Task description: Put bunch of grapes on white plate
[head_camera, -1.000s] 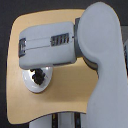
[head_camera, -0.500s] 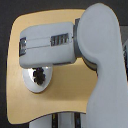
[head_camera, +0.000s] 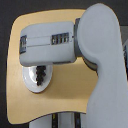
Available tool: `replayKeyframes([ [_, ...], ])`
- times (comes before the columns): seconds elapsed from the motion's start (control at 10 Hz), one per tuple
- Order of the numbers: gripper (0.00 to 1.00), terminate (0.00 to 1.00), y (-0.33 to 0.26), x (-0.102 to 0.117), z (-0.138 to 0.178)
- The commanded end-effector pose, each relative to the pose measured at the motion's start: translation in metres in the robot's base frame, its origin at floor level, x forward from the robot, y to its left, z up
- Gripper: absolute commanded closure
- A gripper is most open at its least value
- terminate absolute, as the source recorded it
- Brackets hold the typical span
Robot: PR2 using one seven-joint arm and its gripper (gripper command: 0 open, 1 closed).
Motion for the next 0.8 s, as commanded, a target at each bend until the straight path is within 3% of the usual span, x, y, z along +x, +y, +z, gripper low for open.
replayKeyframes([
  [0.0, 0.0, 0.0, -0.003, 0.006, 0.0],
  [0.3, 0.0, 0.0, -0.008, 0.01, 0.009],
  [0.5, 0.0, 0.0, -0.014, 0.015, 0.043],
  [0.7, 0.0, 0.0, -0.033, 0.033, 0.082],
])
